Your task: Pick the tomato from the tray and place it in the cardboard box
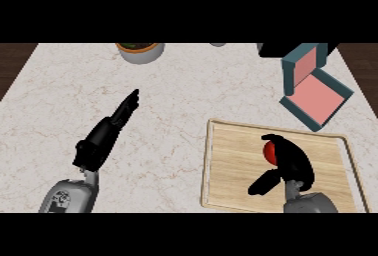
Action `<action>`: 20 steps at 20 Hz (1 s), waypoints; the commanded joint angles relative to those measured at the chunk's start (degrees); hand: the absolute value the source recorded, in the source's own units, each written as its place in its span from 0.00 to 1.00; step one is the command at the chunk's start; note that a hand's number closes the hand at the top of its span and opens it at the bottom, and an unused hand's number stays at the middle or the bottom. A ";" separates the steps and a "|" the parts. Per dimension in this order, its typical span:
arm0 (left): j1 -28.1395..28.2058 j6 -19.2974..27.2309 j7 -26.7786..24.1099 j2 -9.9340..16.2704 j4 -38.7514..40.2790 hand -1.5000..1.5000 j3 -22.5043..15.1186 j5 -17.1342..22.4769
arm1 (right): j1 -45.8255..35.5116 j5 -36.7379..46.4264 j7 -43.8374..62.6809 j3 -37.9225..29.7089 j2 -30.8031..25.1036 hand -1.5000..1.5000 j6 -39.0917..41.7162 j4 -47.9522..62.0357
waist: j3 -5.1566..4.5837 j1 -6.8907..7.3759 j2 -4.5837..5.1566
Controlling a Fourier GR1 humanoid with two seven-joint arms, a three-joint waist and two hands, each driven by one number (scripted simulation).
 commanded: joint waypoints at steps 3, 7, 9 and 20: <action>-3.46 1.56 -0.92 -1.84 5.00 0.50 0.56 -1.95 | 0.28 3.13 -3.33 2.39 1.37 1.00 -2.16 6.12 | 0.64 -0.08 0.72; -1.07 0.12 -2.04 -1.43 3.67 0.50 0.61 -1.60 | 2.26 6.13 -3.27 2.93 -0.30 1.00 -2.60 1.74 | 0.63 -0.19 0.62; 0.27 0.19 0.35 -1.03 -0.78 0.50 0.39 -2.12 | 1.39 8.22 -2.94 2.32 -0.35 1.00 -4.17 1.51 | 0.64 0.01 0.57; 0.11 -0.64 -0.16 -0.32 0.29 0.50 1.38 -0.38 | -1.00 0.22 -64.82 6.39 -33.89 1.00 -3.80 -10.07 | 1.13 -0.97 0.21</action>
